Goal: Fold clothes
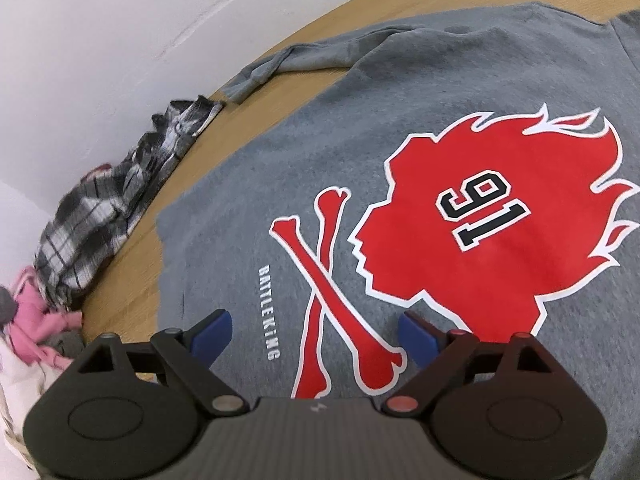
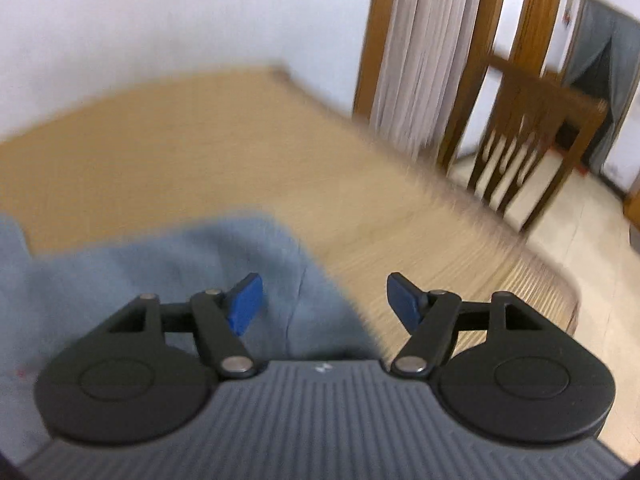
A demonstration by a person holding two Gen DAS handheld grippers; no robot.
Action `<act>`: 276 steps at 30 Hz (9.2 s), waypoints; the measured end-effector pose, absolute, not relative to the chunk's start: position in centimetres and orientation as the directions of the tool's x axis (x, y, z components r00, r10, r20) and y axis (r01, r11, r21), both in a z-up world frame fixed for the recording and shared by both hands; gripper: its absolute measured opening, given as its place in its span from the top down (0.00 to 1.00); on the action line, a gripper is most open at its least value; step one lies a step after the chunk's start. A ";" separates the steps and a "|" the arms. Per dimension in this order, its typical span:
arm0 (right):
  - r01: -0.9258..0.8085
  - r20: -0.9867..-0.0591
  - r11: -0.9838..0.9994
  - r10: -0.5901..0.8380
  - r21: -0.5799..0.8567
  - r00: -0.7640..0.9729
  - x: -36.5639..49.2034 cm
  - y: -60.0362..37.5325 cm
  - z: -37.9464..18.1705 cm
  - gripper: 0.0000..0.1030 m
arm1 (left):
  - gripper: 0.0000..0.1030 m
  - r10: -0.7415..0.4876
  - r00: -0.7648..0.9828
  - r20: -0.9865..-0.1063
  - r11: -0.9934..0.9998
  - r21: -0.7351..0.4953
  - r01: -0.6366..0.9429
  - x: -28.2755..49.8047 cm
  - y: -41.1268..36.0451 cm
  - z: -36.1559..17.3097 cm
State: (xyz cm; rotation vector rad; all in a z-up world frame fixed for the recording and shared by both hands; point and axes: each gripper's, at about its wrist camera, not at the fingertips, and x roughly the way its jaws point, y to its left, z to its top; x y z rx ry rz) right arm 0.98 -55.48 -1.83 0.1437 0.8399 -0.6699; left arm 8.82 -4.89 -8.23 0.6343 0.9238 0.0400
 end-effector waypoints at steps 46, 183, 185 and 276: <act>-0.038 -0.630 0.974 -0.114 -0.222 0.768 40.6 -29.2 -1.7 0.76 | 0.10 0.350 0.604 -0.716 0.912 0.407 -0.046 21.8 4.1 -8.0; -0.248 0.272 0.793 0.108 0.556 0.956 -12.8 -33.8 19.5 0.88 | 0.89 -0.173 0.978 0.121 0.969 -0.156 0.190 -9.8 15.7 30.2; -0.284 0.370 0.828 0.101 0.483 0.924 -15.2 -33.1 24.1 0.88 | 0.89 -0.140 0.970 0.201 0.976 -0.136 0.169 -12.2 16.4 33.8; -0.102 -0.298 0.746 0.382 0.658 0.875 -1.2 -31.0 4.3 0.93 | 0.45 0.025 0.644 -0.765 0.961 0.196 0.196 11.2 7.1 -7.3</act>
